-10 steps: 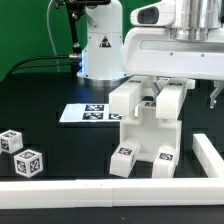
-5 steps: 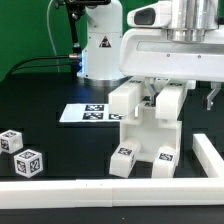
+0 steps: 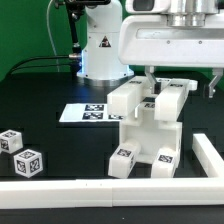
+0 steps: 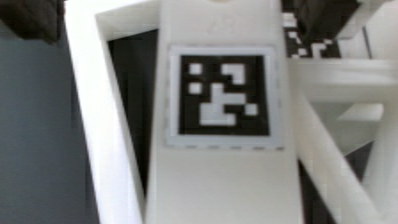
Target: Assemble chair
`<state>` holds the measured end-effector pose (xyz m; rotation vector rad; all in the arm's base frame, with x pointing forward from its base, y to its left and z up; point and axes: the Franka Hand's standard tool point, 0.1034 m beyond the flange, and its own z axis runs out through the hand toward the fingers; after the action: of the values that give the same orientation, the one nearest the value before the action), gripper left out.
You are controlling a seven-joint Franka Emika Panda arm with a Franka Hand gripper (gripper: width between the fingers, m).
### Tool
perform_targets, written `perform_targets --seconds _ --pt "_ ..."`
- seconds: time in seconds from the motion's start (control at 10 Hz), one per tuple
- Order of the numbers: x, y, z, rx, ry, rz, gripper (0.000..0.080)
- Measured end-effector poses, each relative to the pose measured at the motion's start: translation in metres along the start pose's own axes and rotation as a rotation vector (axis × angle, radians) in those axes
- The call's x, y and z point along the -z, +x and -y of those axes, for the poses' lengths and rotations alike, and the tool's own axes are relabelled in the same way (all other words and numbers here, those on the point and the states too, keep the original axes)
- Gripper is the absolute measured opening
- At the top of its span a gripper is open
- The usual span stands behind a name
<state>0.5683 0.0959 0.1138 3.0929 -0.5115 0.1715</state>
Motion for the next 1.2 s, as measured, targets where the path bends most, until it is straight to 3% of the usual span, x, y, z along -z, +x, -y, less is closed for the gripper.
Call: perform_targets --seconds 0.1,0.2,1.2 --pt "-0.013 -0.0016 -0.0011 0.004 -0.007 -0.01 0.0648" --pt "-0.016 0.0007 -0.0005 0.007 -0.006 -0.024 0.0648" --pt "-0.016 0.0007 -0.0005 0.007 -0.006 -0.024 0.0648"
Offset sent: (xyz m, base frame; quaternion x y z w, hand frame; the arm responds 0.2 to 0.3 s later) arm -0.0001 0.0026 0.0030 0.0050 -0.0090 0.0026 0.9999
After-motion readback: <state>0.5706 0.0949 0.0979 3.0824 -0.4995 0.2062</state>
